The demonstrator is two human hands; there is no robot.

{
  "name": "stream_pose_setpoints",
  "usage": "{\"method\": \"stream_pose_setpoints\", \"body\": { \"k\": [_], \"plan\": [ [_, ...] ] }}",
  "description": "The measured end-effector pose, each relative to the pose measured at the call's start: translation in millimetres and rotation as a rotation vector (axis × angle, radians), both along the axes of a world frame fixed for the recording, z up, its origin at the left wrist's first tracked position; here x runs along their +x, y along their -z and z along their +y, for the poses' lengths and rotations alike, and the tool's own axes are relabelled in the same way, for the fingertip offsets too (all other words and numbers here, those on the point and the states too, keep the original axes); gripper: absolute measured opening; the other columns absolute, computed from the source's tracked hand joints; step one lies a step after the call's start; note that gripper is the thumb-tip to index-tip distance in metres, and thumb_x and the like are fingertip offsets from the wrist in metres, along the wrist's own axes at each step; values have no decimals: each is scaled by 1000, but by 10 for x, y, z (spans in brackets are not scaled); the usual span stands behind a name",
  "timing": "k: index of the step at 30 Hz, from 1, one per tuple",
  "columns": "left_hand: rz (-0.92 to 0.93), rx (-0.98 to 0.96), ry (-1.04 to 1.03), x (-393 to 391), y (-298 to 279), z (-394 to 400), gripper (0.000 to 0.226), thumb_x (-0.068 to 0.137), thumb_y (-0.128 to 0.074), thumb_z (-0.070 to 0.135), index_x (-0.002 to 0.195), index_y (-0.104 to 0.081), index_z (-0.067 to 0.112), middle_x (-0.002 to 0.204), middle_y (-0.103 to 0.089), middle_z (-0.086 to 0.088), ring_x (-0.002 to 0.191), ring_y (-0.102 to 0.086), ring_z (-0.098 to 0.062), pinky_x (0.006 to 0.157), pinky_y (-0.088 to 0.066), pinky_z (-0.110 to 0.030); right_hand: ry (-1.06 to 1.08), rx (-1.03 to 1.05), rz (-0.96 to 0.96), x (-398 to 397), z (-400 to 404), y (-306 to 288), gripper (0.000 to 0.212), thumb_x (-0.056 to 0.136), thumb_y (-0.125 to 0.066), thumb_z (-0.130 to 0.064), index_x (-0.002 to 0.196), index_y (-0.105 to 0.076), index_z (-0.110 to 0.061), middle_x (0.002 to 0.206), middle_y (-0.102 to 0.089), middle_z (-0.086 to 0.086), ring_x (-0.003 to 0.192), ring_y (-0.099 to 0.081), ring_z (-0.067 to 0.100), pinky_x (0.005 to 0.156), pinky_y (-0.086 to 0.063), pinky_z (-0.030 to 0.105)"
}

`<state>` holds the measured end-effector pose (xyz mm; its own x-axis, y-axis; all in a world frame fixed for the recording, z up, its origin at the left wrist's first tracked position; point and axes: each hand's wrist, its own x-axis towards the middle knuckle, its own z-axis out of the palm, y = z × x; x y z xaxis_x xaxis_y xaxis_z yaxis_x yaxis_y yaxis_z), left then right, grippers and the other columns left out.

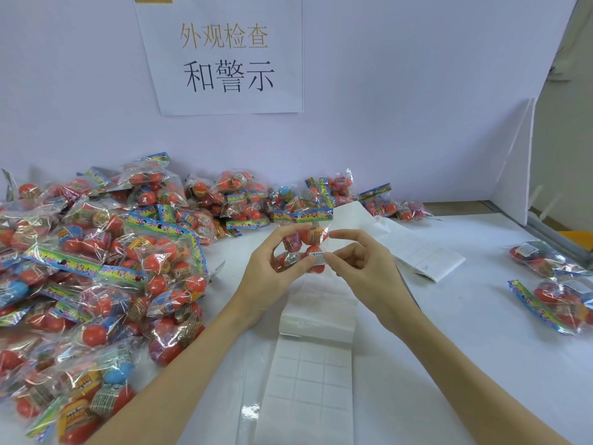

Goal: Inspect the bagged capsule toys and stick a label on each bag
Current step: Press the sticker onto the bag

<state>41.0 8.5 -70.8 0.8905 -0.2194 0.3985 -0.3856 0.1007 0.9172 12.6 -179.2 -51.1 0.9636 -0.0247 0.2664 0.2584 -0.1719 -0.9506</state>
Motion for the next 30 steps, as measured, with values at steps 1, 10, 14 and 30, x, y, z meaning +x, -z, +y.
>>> {"method": "stream_pose_setpoints", "body": {
  "k": [1, 10, 14, 30],
  "plan": [
    [-2, 5, -3, 8, 4, 3, 50, 93, -80, 16, 138, -62, 23, 126, -68, 2, 101, -76, -33, 91, -62, -46, -2, -5, -1, 3, -1, 0, 30, 93, -78, -14, 119, -68, -24, 76, -76, -2, 67, -65, 5, 69, -52, 18],
    [44, -149, 74, 53, 27, 28, 75, 97, -68, -1, 154, -43, 42, 137, -62, -17, 118, -67, -39, 94, -60, -47, 109, -240, 104, 41, -12, 66, 45, 84, -82, -47, 122, -63, -31, 91, -68, 1, 74, -65, 8, 71, -57, 22],
    [97, -221, 152, 23, 0, -5, 96, 95, -70, -3, 155, -27, 58, 137, -64, -17, 114, -68, -37, 94, -59, -50, -133, 103, 243, 26, -3, 3, 35, 94, -74, -38, 119, -72, -15, 94, -78, 12, 81, -74, 20, 75, -61, 28],
    [154, -284, 56, 17, 18, -100, 92, 83, -86, 10, 152, -36, 46, 134, -69, -11, 116, -70, -34, 96, -59, -47, -322, 509, 382, 40, -53, -7, 40, 104, -58, -33, 119, -74, 1, 109, -75, 17, 95, -71, 20, 88, -58, 24]
  ]
}}
